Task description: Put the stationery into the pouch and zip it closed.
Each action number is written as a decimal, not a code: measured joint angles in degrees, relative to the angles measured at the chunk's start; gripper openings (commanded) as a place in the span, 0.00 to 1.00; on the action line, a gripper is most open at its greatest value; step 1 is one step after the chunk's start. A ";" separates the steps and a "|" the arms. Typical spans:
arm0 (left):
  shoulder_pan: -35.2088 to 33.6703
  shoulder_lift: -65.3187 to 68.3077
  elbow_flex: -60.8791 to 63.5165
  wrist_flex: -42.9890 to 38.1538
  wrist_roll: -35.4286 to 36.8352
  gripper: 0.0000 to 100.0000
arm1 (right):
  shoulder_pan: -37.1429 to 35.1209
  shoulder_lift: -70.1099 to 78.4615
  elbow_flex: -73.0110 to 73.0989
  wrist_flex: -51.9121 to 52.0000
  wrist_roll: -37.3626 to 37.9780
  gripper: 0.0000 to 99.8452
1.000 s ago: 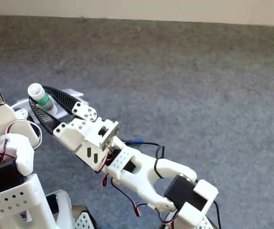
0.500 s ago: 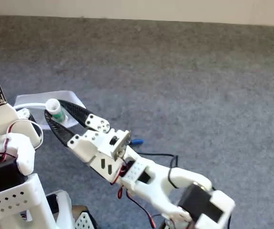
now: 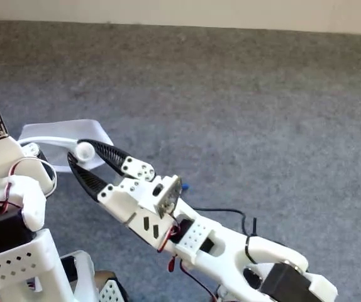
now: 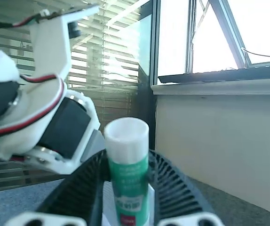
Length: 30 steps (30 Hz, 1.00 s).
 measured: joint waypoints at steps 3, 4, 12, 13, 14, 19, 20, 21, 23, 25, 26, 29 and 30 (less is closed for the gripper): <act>0.00 0.00 0.00 0.00 0.00 0.01 | 0.00 -1.76 2.02 0.09 0.00 0.00; 0.00 0.00 0.00 0.00 0.00 0.01 | 0.00 -2.55 2.64 0.70 0.00 0.00; 0.00 0.00 0.00 0.00 0.00 0.01 | -0.09 -13.45 3.34 19.96 -0.09 0.00; 0.00 0.00 0.00 0.00 0.00 0.01 | -0.09 -15.03 3.34 23.30 -0.09 0.00; 0.00 0.00 0.00 0.00 0.00 0.01 | -0.09 -16.26 3.34 26.46 -0.09 0.00; 0.00 0.00 0.00 0.00 0.00 0.01 | -0.09 -17.23 3.16 32.70 -0.09 0.01; 0.00 0.00 0.00 0.00 0.00 0.01 | -0.09 -17.23 3.25 33.14 -0.09 0.01; 0.09 0.00 0.00 0.00 0.00 0.01 | -0.09 -17.23 3.25 33.32 -0.09 0.01; 0.09 0.00 0.00 0.00 0.00 0.01 | -0.09 -17.41 3.16 33.41 -0.09 0.01; 0.00 0.00 0.00 0.00 0.00 0.01 | -0.18 -17.41 3.16 33.67 -0.09 0.01; 0.00 0.00 0.00 0.00 0.00 0.01 | -0.18 -17.41 3.16 34.46 -0.09 0.01; 0.00 0.00 0.00 0.00 0.00 0.01 | -0.26 -17.49 0.53 39.47 -0.18 0.01; 0.00 0.00 0.00 0.00 0.00 0.01 | -0.26 -17.49 -0.70 41.58 -0.88 0.01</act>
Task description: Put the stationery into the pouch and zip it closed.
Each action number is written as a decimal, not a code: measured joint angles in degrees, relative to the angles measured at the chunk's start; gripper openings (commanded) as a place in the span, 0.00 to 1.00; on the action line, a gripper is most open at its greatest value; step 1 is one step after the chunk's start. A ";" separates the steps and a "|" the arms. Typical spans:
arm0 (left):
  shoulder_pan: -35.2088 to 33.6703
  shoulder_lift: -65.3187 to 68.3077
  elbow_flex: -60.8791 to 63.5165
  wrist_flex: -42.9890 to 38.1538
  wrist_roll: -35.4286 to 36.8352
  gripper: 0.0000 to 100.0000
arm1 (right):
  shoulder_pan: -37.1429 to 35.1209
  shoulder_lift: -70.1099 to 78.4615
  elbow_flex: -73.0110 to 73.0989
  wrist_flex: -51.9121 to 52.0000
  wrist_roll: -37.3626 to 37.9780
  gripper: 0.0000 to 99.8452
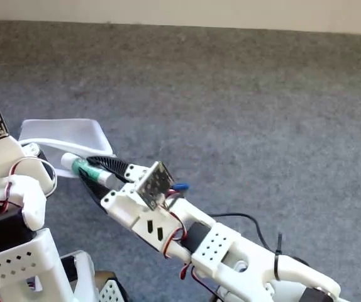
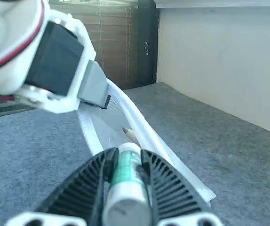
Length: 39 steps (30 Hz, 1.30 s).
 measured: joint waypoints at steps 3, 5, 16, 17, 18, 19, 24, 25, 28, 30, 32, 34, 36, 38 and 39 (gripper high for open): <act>0.00 0.00 0.00 0.00 0.00 0.01 | 0.00 0.00 -3.69 5.98 -5.19 0.01; 0.00 0.00 0.00 0.00 0.00 0.01 | 0.00 0.09 -6.33 9.67 -7.03 0.02; 0.00 0.00 0.00 0.00 0.00 0.01 | -0.88 0.09 -12.75 14.33 -8.09 0.20; 0.00 0.00 0.00 0.00 0.00 0.01 | -1.05 0.09 -12.75 14.33 -8.09 0.20; 0.00 0.00 0.00 0.00 0.00 0.01 | -1.05 0.09 -12.75 14.33 -8.09 0.20; 0.00 0.00 0.00 0.00 0.00 0.01 | -1.05 0.09 -12.75 14.33 -8.09 0.20; 0.00 0.00 0.00 0.00 0.00 0.01 | -1.05 0.09 -12.75 14.33 -8.09 0.20; 0.00 0.00 0.00 0.00 0.00 0.01 | -1.05 0.09 -12.75 14.33 -8.09 0.20; 0.00 0.00 0.00 0.00 0.00 0.01 | -1.05 0.09 -12.75 14.33 -8.09 0.20; 0.00 0.00 0.00 0.00 0.00 0.01 | -1.05 0.09 -12.75 14.33 -8.09 0.20; 0.00 0.00 0.62 0.00 0.00 0.01 | -1.05 0.09 -12.75 14.33 -8.09 0.20; 0.00 -0.09 1.58 -0.53 0.00 0.01 | -1.05 0.09 -12.75 14.42 -8.09 0.20; 0.00 -0.09 1.67 -0.88 0.00 0.01 | -1.05 0.09 -12.75 14.42 -8.09 0.20; 0.00 -0.09 1.67 -0.88 0.00 0.01 | -1.05 -0.97 -12.75 14.51 -8.09 0.20; 0.00 -0.09 1.67 -0.88 0.00 0.01 | -1.05 -2.02 -12.75 15.30 -8.09 0.20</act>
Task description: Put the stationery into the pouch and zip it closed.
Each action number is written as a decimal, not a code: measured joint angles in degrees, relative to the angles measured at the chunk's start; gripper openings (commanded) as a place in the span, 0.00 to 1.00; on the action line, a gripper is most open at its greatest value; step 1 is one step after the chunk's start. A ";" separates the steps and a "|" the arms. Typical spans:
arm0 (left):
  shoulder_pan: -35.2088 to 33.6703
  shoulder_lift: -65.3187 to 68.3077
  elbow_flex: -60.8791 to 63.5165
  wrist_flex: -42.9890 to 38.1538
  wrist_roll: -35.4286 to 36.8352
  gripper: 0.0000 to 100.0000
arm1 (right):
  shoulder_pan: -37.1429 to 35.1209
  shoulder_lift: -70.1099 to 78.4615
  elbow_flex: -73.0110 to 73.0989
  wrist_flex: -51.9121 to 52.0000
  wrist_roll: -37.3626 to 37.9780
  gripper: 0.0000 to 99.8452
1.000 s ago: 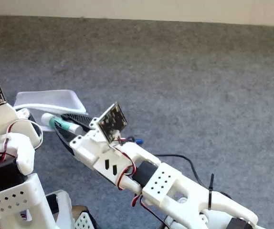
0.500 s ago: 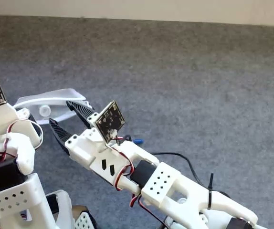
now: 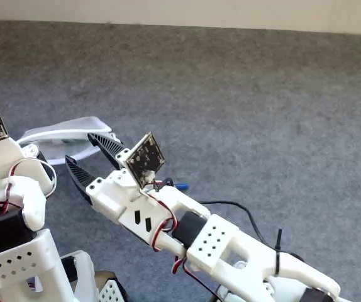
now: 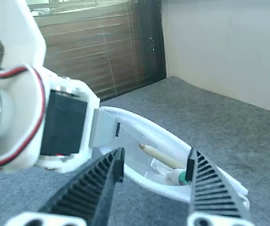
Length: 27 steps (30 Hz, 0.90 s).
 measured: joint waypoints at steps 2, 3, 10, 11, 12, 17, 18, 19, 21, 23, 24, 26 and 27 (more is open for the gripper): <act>0.00 0.00 0.00 0.00 0.00 0.01 | 0.00 -2.73 0.00 3.25 0.00 0.20; 0.00 0.00 0.00 0.00 0.00 0.01 | 0.00 -4.22 0.00 5.54 0.00 0.20; 0.00 0.00 0.00 0.00 0.00 0.01 | 6.68 -13.36 -0.35 19.25 0.00 0.20; 0.00 0.00 0.00 0.00 0.00 0.01 | 7.82 -14.51 -0.35 20.84 0.00 0.20; 0.00 0.00 0.00 0.00 0.00 0.01 | 8.79 -15.65 -0.35 22.42 0.00 0.20; 0.00 0.00 0.00 0.00 0.00 0.01 | 12.13 -21.63 -0.35 29.54 -1.76 0.20; 0.00 0.00 0.00 0.00 0.00 0.01 | 13.10 -22.42 -0.35 31.21 -3.43 0.20; 0.00 0.00 0.00 0.00 0.00 0.01 | 14.15 -23.12 -0.35 32.88 -5.27 0.20; 0.00 0.00 0.00 0.00 0.00 0.01 | 16.35 -23.82 -0.35 36.75 -9.49 0.20; 0.00 0.00 0.00 0.00 0.00 0.01 | 18.02 -23.91 -0.35 40.70 -12.92 0.20; 0.00 0.00 0.00 0.00 0.00 0.01 | 18.55 -23.91 -0.35 42.37 -14.42 0.20; 0.00 0.00 0.00 0.00 0.00 0.01 | 18.90 -23.91 -0.35 44.92 -16.18 0.20; 0.00 0.00 0.00 0.00 0.00 0.01 | 18.90 -23.91 -0.35 45.98 -16.62 0.20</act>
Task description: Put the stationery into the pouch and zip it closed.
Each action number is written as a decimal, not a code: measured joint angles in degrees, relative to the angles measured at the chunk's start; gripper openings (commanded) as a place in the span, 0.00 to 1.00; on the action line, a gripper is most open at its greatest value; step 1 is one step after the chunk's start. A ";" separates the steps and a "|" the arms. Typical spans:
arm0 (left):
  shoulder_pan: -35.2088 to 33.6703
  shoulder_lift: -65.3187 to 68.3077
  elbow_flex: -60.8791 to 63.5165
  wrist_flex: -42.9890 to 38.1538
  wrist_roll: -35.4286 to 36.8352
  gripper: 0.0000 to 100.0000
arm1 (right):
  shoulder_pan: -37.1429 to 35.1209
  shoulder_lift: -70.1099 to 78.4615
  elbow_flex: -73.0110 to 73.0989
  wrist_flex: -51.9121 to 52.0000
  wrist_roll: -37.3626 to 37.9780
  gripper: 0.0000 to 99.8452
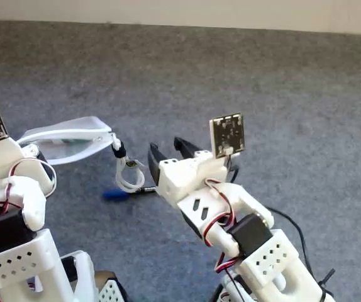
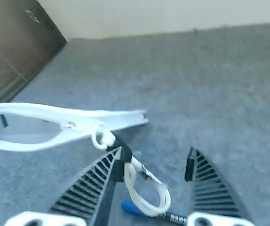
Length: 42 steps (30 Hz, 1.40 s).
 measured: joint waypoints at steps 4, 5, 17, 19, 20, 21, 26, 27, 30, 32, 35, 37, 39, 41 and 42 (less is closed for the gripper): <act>0.00 0.00 0.00 0.00 0.00 0.01 | 0.18 0.00 0.00 4.13 -1.14 0.20; 0.00 0.00 0.00 0.00 0.00 0.01 | 0.18 0.00 0.00 5.01 -1.93 0.20; 0.00 0.00 0.00 0.00 0.00 0.01 | 0.18 24.88 -1.05 8.26 -14.42 0.20; 0.00 0.00 0.00 0.00 0.00 0.01 | 0.18 27.87 -2.11 8.26 -17.23 0.20; 0.00 0.00 0.00 0.00 0.00 0.01 | 0.18 29.10 -2.55 8.26 -18.55 0.20; 0.00 0.00 0.00 0.00 0.00 0.01 | 0.18 30.33 -2.81 8.26 -19.78 0.20; 0.00 0.00 0.00 0.00 0.00 0.01 | 0.18 36.66 -6.51 8.26 -24.35 0.20; 0.00 0.00 0.00 0.00 0.00 0.01 | 0.18 37.98 -7.30 8.26 -25.23 0.20; 0.00 0.00 0.00 0.00 0.00 0.01 | 0.18 42.73 -9.76 8.26 -26.73 0.20; 0.00 0.00 0.00 0.00 0.00 0.01 | 0.18 45.71 -11.52 8.26 -27.08 0.20; 0.00 0.00 0.00 0.00 0.00 0.01 | 0.18 50.20 -13.98 8.26 -28.66 0.20; 0.00 0.00 0.00 0.00 0.00 0.01 | 0.18 52.84 -15.47 8.26 -29.80 0.20; 0.00 0.00 0.00 0.00 0.00 0.01 | 0.26 55.38 -16.88 8.26 -30.95 0.20; 0.00 0.00 0.00 0.00 0.00 0.01 | 1.23 57.85 -18.29 8.26 -32.00 0.20; 0.00 0.00 0.00 0.00 0.00 0.01 | 1.93 58.99 -18.81 8.26 -32.35 0.20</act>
